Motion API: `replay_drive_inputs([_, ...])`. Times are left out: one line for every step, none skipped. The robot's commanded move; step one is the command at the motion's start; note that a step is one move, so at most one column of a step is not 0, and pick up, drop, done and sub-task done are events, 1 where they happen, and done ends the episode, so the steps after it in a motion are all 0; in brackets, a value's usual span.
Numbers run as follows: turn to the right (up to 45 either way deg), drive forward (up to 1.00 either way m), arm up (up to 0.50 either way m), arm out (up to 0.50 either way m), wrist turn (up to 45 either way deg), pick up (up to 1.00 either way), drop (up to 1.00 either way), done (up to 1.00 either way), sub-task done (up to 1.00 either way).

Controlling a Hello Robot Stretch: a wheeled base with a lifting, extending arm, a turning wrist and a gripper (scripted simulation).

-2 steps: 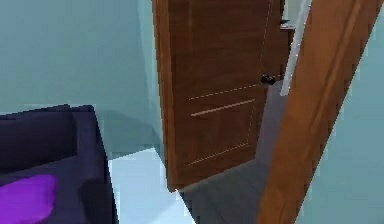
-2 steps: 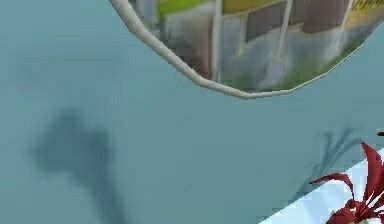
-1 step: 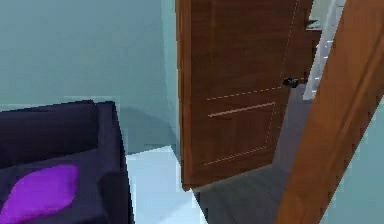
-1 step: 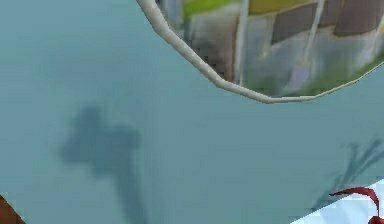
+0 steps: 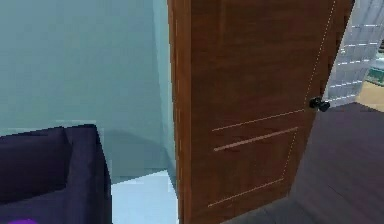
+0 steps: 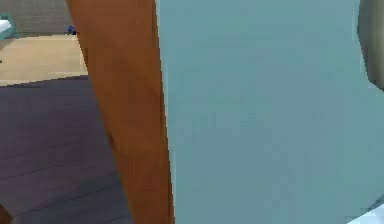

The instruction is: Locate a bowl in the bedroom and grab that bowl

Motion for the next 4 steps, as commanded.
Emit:
replay_drive_inputs([15.0,0.0,0.0,0.0,0.0,0.0,0.0,0.0,0.0])
replay_drive_inputs([0.0,0.2,0.0,0.0,0.0,0.0,0.0,0.0,0.0])
replay_drive_inputs([33.0,0.0,0.0,0.0,0.0,0.0,0.0,0.0,0.0])
replay_drive_inputs([0.0,1.0,0.0,0.0,0.0,0.0,0.0,0.0,0.0])
